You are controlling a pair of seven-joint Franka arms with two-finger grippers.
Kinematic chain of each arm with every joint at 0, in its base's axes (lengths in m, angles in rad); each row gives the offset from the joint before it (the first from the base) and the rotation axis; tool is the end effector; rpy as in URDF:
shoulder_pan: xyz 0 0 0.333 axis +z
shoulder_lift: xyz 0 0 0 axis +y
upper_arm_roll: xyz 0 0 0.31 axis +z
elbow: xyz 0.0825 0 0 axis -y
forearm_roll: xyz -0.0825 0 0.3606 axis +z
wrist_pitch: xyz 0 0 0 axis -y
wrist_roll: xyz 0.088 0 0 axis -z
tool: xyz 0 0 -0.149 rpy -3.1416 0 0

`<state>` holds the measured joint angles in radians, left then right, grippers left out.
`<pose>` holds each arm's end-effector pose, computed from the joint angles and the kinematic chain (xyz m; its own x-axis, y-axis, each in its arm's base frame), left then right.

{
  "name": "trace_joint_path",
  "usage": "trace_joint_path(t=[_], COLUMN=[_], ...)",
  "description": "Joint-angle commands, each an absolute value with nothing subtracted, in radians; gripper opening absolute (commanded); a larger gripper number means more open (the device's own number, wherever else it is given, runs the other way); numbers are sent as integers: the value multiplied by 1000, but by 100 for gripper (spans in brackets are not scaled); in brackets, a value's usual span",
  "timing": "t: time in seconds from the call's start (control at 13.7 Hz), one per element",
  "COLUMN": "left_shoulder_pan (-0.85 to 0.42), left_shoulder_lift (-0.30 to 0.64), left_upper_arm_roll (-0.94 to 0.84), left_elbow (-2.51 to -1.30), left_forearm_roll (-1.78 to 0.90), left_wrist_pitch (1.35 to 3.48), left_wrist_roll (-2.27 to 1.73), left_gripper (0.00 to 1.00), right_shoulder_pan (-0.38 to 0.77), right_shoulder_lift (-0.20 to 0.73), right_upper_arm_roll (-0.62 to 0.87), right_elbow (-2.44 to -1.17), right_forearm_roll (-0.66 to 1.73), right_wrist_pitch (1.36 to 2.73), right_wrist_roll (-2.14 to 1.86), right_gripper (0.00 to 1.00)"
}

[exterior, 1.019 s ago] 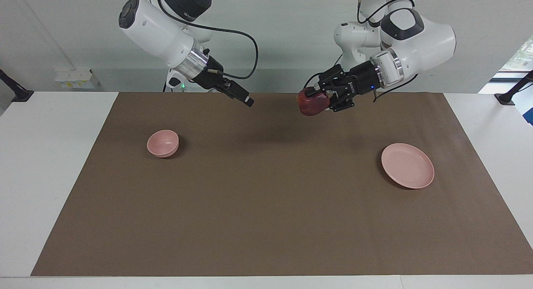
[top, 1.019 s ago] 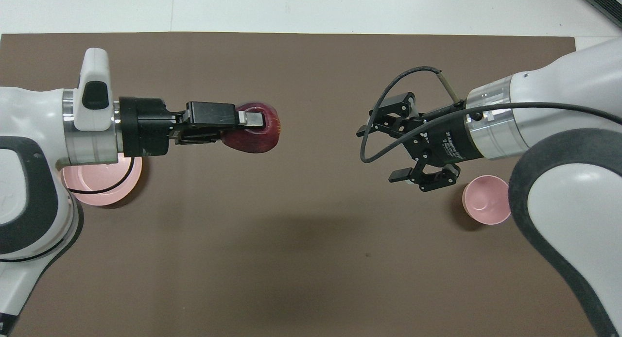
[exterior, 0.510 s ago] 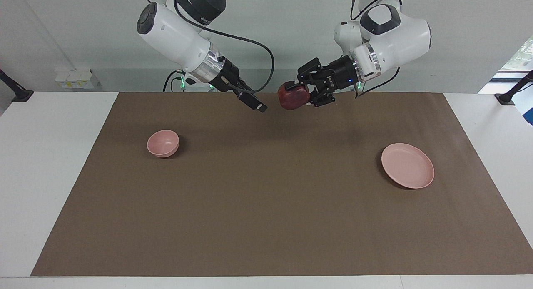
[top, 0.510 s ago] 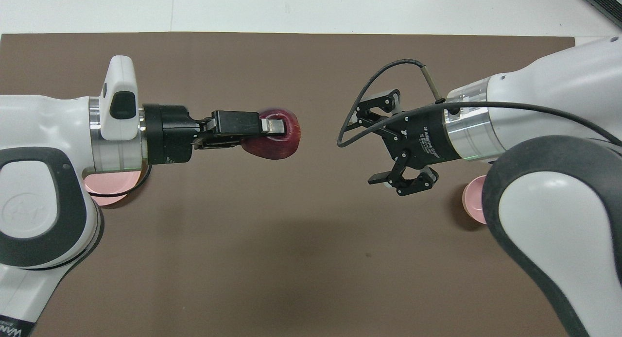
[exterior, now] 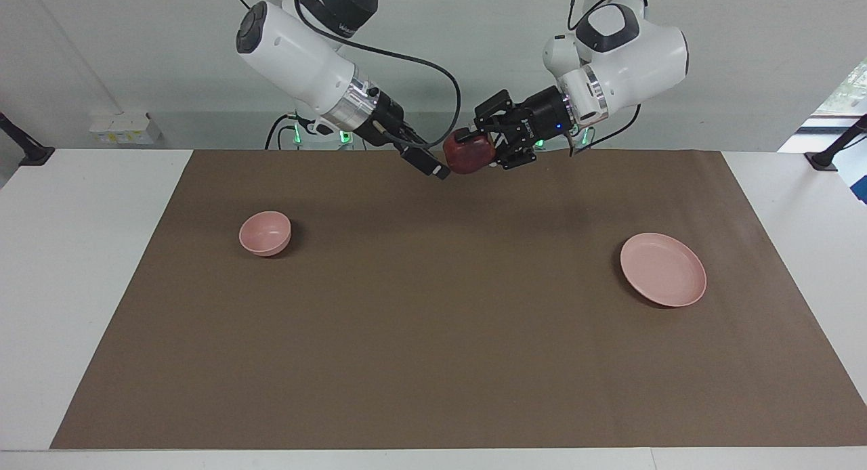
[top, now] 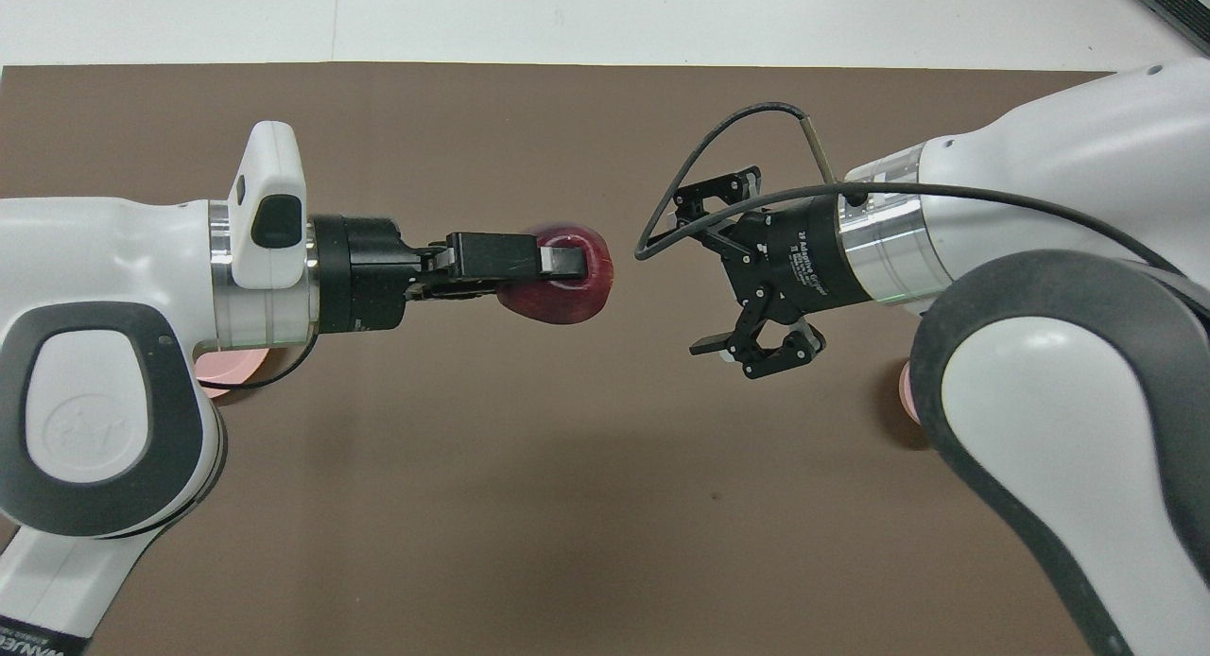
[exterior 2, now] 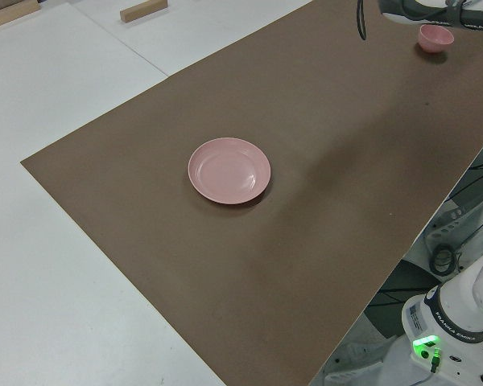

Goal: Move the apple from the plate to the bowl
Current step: 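Close the right gripper on the apple held by the left gripper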

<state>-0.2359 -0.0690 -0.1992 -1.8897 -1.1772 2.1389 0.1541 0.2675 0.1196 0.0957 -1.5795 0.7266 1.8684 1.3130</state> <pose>0.4881 -0.3098 0.5697 0.9909 0.0144 0.1336 -0.1118 -0.4633 0.8791 0.5369 0.2837 0.5650 0.4276 -0.6564 -0.6215 -0.9030 -0.3417 -0.2604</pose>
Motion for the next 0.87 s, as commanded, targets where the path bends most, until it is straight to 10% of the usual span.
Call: trace_joint_path(t=[0.0, 0.58, 0.8], left_shoulder_pan=[-272, -301, -301], left_shoulder_lift=[-100, -100, -104], left_upper_arm_roll=[-184, -184, -184], left_elbow=[-1921, -1922, -1927], left_forearm_roll=[-1200, -1195, -1195], left_wrist_pitch=[2189, 2209, 2204], left_wrist_roll=[172, 172, 172], left_gripper=[0, 0, 0], right_shoulder_pan=[271, 298, 293], right_shoulder_lift=[135, 135, 140], right_upper_arm_roll=[95, 95, 95], right_elbow=[-1563, -1545, -1539], right_forearm_roll=[744, 767, 762], right_wrist_pitch=[1864, 1870, 1859], right_wrist_roll=[1335, 1408, 1408], right_gripper=[100, 100, 14])
